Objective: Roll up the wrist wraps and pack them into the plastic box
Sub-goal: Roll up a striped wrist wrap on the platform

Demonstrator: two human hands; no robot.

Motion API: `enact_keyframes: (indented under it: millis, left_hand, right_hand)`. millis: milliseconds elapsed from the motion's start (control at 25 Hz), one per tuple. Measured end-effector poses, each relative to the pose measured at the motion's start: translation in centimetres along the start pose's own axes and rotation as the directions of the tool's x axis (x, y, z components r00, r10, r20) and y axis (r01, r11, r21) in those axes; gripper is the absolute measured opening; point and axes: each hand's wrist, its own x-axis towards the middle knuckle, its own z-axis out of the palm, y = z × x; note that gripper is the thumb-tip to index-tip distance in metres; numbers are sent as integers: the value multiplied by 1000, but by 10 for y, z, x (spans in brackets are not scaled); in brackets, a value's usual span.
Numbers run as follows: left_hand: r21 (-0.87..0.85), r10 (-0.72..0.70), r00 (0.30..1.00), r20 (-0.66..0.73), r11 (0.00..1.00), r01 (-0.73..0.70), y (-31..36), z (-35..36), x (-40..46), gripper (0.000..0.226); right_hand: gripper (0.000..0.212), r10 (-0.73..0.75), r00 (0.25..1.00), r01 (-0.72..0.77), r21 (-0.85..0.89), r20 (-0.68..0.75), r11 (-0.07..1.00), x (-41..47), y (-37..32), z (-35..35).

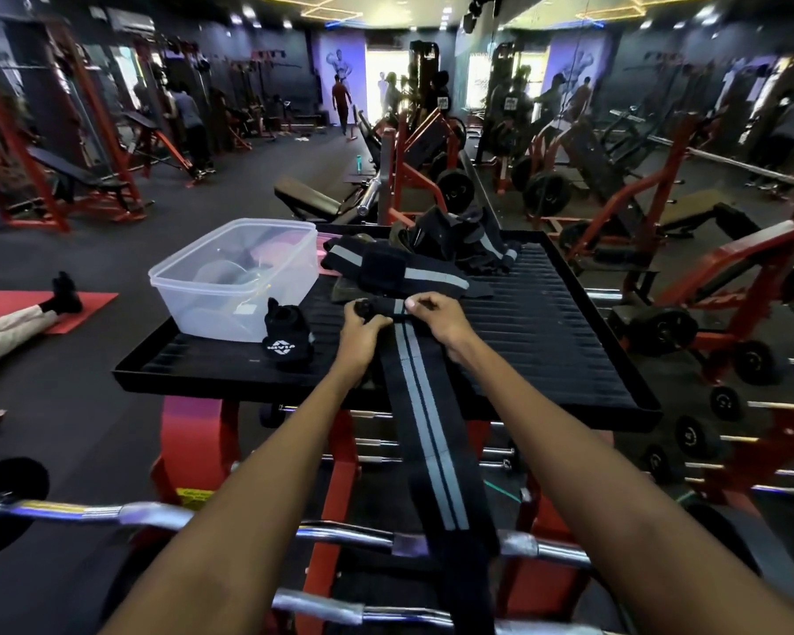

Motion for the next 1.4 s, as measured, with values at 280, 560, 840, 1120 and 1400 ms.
enact_keyframes:
  millis: [280, 560, 840, 1120, 1400]
  left_hand:
    - [51, 29, 999, -16, 998, -28, -13, -1, 17, 39]
    - [163, 130, 988, -85, 980, -115, -17, 1, 34, 33]
    - [180, 166, 982, -87, 972, -149, -21, 0, 38, 32]
    - [174, 173, 979, -108, 973, -152, -19, 0, 41, 28]
    - [203, 196, 978, -69, 963, -178, -19, 0, 38, 25]
  right_hand:
    - [18, -99, 993, 90, -119, -66, 989, 14, 18, 9]
    - [20, -122, 992, 122, -45, 19, 991, 25, 34, 6]
    - [13, -150, 988, 150, 1, -28, 989, 31, 37, 5]
    - [16, -177, 984, 176, 25, 16, 984, 26, 33, 6]
    - [11, -166, 986, 164, 129, 2, 978, 22, 30, 3]
